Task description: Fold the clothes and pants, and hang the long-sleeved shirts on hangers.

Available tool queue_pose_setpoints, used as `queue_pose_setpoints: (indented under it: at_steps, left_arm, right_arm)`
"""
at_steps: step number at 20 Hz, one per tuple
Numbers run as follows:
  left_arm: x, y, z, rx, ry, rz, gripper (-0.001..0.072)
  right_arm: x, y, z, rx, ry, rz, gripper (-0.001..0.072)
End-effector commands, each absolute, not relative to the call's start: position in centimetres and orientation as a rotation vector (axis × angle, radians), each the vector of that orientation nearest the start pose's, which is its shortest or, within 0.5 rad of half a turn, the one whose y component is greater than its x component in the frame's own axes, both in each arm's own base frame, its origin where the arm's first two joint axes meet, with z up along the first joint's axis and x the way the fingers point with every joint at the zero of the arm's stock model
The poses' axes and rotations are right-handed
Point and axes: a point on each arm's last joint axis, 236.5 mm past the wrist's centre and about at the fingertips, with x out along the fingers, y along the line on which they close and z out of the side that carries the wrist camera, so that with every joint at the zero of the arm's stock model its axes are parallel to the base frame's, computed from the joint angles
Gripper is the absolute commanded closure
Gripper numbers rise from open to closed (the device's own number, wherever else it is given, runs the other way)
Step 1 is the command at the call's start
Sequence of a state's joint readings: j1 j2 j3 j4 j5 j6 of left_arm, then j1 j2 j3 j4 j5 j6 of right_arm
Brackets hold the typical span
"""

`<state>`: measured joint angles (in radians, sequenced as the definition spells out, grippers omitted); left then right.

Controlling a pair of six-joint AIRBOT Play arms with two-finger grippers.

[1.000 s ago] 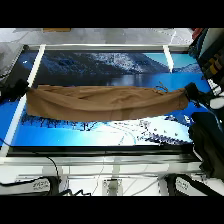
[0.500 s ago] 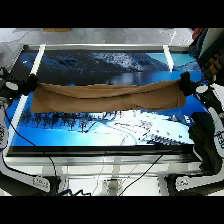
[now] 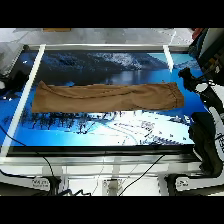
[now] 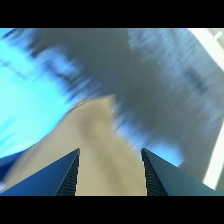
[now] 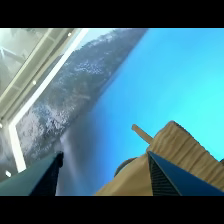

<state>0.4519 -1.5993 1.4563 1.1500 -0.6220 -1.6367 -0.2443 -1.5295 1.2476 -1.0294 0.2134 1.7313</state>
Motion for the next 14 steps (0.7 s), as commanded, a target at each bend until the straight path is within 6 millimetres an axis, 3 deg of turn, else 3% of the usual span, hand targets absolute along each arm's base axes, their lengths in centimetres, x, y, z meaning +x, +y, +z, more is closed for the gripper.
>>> queue_pose_setpoints:
  at_steps: [1, 3, 4, 7, 9, 12, 14]
  left_arm:
    - [45.2, 21.0, 1.8, -0.63, 0.967, 0.374, 0.0187]
    - [41.9, 20.2, -0.7, -0.717, 1.089, 0.372, 0.0142]
    - [41.5, 19.0, -1.7, -0.78, 1.105, 0.352, 0.0098]
    - [41.8, 14.6, -4.9, -0.924, 1.104, 0.273, 0.0057]
    - [42.0, 13.0, -7.5, -0.977, 1.073, 0.3, 0.0057]
    - [42.3, 12.6, -10.2, -1.053, 0.987, 0.388, 0.0058]
    - [43.4, 13.8, -10.4, -1.014, 0.905, 0.432, 0.006]
  right_arm:
    - [56.1, -11.0, 8.0, 0.644, 0.429, -0.255, 0.0115]
    - [55.7, -10.5, 7.3, 0.634, 0.472, -0.244, 0.0115]
    - [55.5, -10.3, 6.9, 0.627, 0.493, -0.24, 0.0115]
    - [55.1, -10.0, 6.4, 0.625, 0.525, -0.235, 0.0115]
    - [55.0, -9.8, 6.1, 0.627, 0.539, -0.232, 0.0115]
    - [54.9, -9.8, 6.1, 0.628, 0.543, -0.231, 0.0115]
    - [54.9, -9.7, 6.1, 0.627, 0.544, -0.23, 0.0115]
